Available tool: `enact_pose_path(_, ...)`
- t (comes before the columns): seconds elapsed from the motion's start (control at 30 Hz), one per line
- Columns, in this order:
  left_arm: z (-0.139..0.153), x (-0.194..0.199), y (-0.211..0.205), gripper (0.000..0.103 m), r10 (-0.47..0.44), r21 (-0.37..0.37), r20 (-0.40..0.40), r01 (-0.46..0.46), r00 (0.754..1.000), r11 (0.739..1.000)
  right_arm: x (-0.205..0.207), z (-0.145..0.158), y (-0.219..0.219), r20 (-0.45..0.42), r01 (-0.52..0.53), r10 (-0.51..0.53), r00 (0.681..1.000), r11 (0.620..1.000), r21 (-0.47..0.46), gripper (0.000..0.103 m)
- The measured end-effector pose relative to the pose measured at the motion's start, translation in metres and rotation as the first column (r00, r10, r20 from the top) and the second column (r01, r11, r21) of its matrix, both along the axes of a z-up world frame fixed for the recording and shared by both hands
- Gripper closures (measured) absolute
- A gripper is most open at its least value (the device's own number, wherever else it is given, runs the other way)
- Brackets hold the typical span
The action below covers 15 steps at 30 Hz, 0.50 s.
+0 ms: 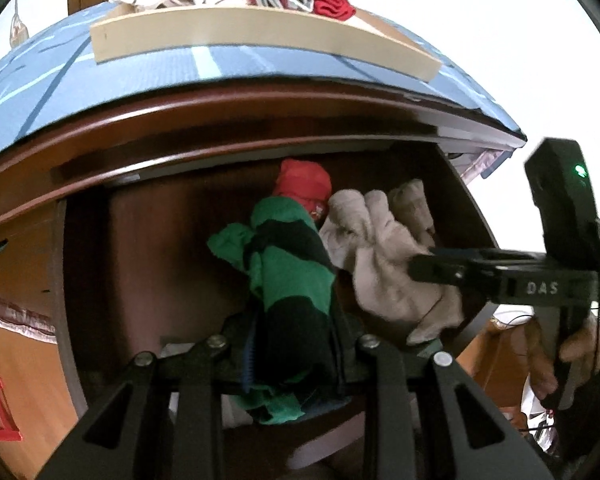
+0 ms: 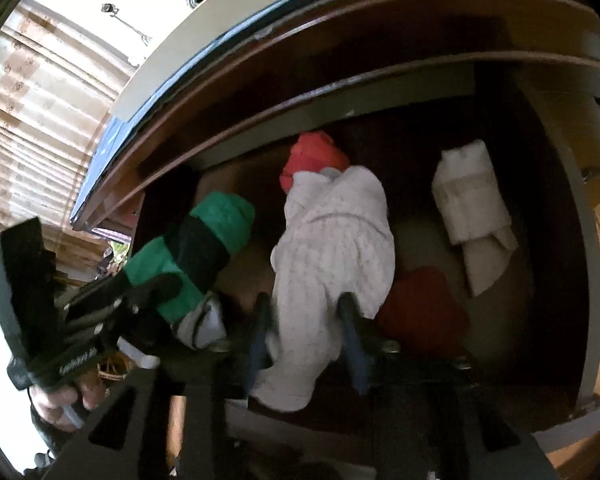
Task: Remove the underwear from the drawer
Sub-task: 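Grasp white dotted underwear with right tool while left tool grasps beige underwear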
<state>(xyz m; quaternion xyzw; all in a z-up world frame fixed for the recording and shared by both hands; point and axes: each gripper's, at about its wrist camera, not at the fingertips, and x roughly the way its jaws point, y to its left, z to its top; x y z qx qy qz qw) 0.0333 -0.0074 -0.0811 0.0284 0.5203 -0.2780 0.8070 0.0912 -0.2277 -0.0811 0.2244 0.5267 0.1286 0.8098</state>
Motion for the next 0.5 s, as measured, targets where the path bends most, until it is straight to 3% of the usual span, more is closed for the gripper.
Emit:
enact_pose_path(0.07, 0.005, -0.001, 0.000, 0.076, -0.001, -0.005, 0.010, 0.001, 1.000, 1.000, 0.009, -0.001, 0.005, 0.005, -0.002, 0.002, 1.000, 0.999, -0.034, 0.034)
enact_pose_path(0.23, 0.015, -0.002, 0.005, 0.076, 0.009, -0.019, 0.030, -0.009, 1.000, 1.000, 0.026, -0.019, 0.012, -0.116, 0.009, -0.011, 0.993, 1.000, -0.022, 0.034)
enact_pose_path(0.33, 0.017, -0.001, 0.007, 0.076, 0.015, -0.016, 0.040, -0.015, 0.999, 1.000, 0.028, -0.026, 0.021, -0.138, -0.011, 0.004, 0.990, 0.999, -0.051, 0.035)
enact_pose_path(0.4, 0.018, -0.001, 0.007, 0.076, 0.013, -0.016, 0.047, -0.012, 0.999, 1.000, 0.026, -0.027, 0.032, -0.129, -0.047, 0.034, 0.991, 0.993, -0.104, 0.050)
enact_pose_path(0.5, 0.018, -0.002, 0.007, 0.076, 0.015, -0.021, 0.050, -0.014, 0.999, 1.000, 0.023, -0.031, 0.034, -0.135, -0.055, 0.040, 0.990, 0.993, -0.106, 0.059)
